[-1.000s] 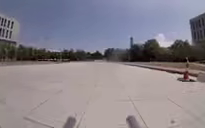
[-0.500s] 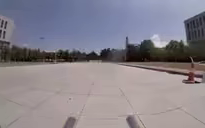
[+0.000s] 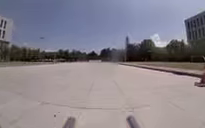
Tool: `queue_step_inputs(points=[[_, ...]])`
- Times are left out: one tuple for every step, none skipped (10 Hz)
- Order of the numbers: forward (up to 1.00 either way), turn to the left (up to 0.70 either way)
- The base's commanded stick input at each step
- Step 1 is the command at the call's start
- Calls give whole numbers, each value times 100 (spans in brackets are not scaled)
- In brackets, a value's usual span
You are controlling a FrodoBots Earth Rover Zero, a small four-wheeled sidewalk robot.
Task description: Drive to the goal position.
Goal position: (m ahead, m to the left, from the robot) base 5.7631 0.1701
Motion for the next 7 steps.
queue_step_inputs(points=[[100, 0], [100, 0], [100, 0], [100, 0], [100, 0], [100, 0], [100, 0]])
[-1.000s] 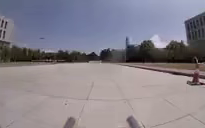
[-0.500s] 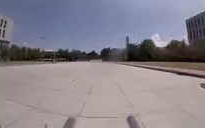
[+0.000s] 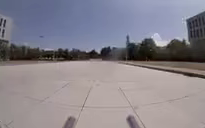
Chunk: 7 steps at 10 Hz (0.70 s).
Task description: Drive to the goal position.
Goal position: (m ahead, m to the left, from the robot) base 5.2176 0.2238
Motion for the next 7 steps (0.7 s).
queue_step_inputs(points=[[100, 0], [100, 0], [100, 0], [100, 0], [100, 0], [100, 0], [100, 0]])
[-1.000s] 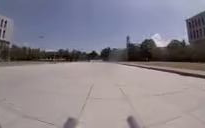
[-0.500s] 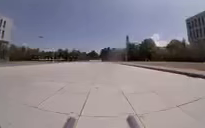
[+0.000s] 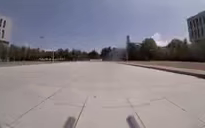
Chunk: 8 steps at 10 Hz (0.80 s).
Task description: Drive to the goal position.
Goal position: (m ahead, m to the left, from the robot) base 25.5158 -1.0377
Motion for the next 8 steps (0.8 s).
queue_step_inputs(points=[[100, 0], [100, 0], [100, 0], [100, 0], [100, 0], [100, 0], [100, 0], [100, 0]])
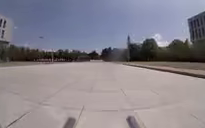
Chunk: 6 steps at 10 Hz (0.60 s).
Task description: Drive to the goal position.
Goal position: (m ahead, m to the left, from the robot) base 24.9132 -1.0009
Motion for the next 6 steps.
queue_step_inputs(points=[[100, 0], [100, 0], [100, 0], [100, 0], [100, 0], [100, 0]])
